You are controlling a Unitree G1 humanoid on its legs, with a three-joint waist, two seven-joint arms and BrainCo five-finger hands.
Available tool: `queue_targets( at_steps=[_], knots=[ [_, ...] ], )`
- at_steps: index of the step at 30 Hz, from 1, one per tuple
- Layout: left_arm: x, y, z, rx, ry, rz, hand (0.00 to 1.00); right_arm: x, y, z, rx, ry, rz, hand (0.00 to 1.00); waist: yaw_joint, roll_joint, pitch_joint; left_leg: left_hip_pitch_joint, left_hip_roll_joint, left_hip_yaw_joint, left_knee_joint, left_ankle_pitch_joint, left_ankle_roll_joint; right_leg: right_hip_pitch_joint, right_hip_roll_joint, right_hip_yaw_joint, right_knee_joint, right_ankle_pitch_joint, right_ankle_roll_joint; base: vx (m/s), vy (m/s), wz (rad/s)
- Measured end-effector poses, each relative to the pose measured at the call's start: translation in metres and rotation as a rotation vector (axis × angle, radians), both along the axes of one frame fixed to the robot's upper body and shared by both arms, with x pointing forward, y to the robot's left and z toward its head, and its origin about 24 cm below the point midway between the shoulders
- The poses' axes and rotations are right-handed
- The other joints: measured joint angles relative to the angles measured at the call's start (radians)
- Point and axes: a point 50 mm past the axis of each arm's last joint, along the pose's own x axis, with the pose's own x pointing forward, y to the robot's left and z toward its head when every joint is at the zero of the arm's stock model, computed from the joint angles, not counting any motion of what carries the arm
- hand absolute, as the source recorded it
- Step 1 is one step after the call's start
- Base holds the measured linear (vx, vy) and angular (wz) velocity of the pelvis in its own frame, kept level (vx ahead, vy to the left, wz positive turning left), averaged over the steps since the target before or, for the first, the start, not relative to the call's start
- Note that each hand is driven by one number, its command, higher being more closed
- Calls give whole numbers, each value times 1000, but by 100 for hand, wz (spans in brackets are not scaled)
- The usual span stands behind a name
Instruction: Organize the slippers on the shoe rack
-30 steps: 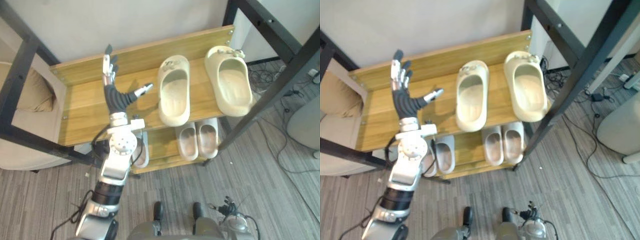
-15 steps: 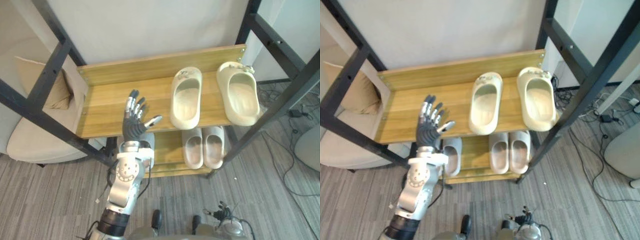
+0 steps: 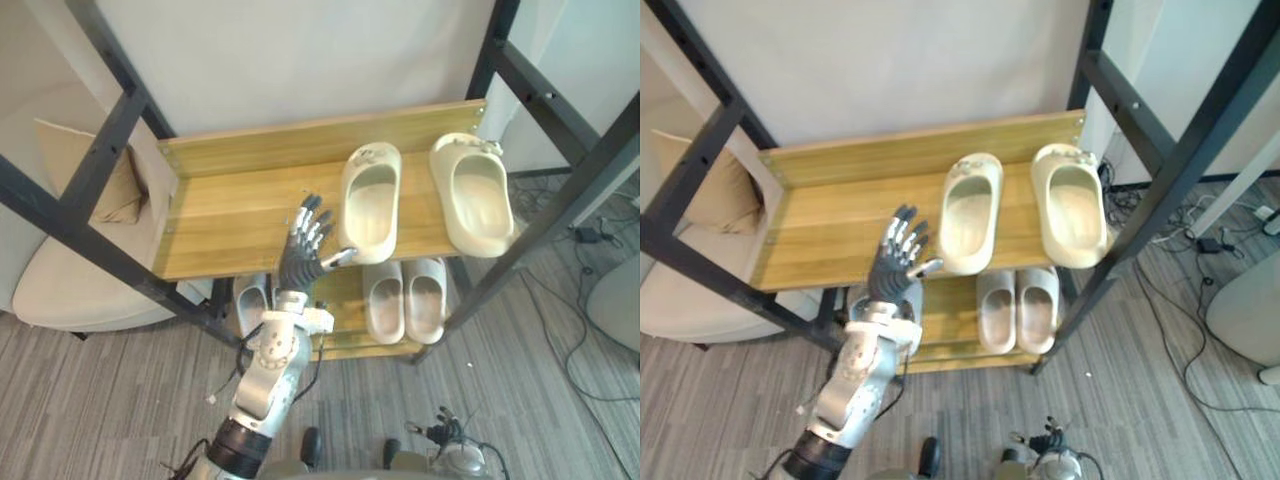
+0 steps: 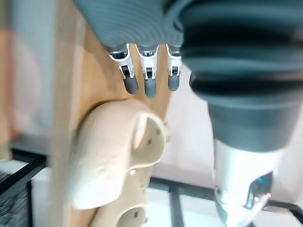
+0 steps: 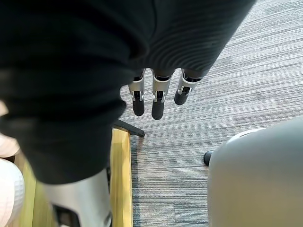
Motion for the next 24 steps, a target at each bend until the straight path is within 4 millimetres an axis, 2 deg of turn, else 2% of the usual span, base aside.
queue_targets(
  at_steps=[16, 24],
  knots=[
    [15, -30, 11, 43, -48, -85, 0, 6, -2, 5, -23, -35, -23, 0, -20, -5, -1, -21, 2, 49, -1, -3, -4, -66, 1, 33, 54, -24, -4, -9, -24, -6],
    [18, -30, 18, 34, -76, -54, 0, 8, -2, 6, -28, -42, -29, 0, -22, -6, 0, -38, 3, 63, -1, -3, -5, -89, 3, 45, 56, -24, -5, 8, -15, -3]
  ],
)
